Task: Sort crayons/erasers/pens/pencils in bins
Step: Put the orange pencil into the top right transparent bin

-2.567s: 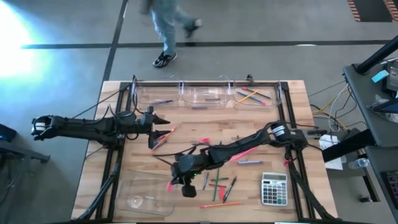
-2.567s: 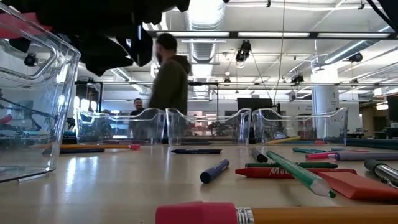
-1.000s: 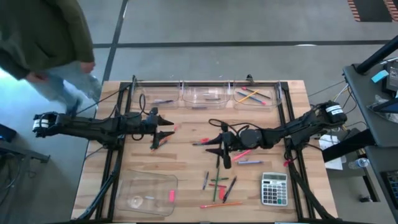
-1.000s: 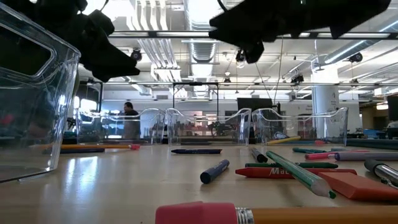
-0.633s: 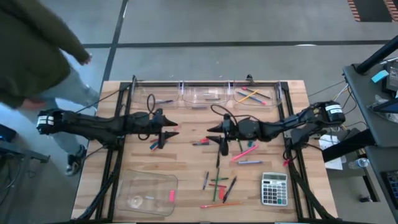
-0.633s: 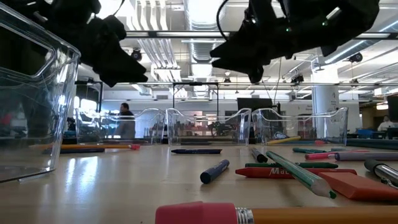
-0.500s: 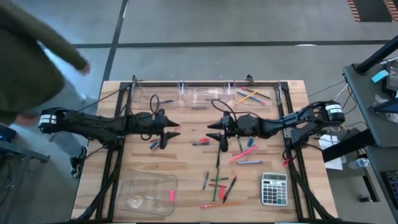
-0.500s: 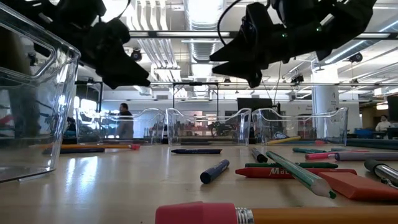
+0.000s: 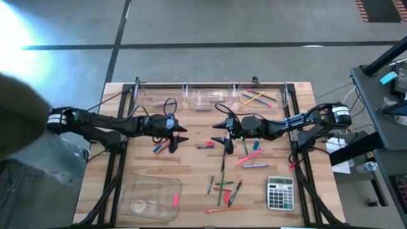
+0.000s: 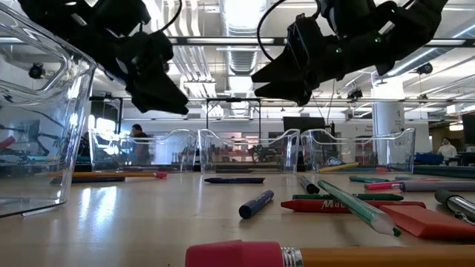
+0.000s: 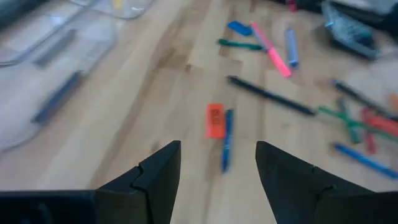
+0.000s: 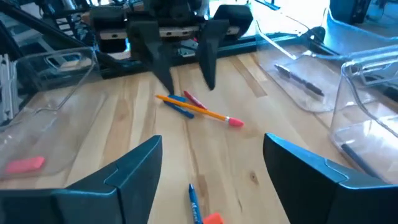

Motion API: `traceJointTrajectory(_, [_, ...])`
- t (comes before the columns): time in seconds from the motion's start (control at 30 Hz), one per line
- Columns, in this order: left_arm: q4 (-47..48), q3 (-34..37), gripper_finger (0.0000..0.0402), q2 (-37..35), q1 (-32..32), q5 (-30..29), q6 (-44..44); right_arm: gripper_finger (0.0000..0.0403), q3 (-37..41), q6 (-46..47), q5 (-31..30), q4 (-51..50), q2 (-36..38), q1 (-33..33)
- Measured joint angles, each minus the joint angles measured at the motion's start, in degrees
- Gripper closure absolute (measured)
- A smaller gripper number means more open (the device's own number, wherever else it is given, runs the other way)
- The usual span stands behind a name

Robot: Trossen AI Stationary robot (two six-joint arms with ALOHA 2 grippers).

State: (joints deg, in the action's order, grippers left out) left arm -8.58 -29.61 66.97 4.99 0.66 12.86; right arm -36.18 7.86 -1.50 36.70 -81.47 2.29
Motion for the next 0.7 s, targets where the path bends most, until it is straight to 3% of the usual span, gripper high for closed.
traceJointTrajectory(0.3, [2.89, -1.53, 0.0207, -1.43, 0.43, 1.67, 0.22, 0.0152, 0.0, -1.13, 0.11, 0.02, 0.05, -0.14])
traceJointTrajectory(0.4, [13.27, -5.84, 0.0207, -2.53, 0.67, 0.47, 0.39, 0.0154, 0.0, -0.98, 0.45, 0.01, 0.05, -0.26])
traceJointTrajectory(0.53, [30.51, -14.24, 0.0207, -2.38, 0.68, -6.52, 0.36, 0.0154, 0.0, -0.35, 0.47, 0.01, 0.05, -0.26])
traceJointTrajectory(0.7, [34.96, -18.0, 0.0207, -2.19, 0.68, -10.33, -1.37, 0.0154, 0.0, 0.09, 0.46, 0.4, 0.05, -0.52])
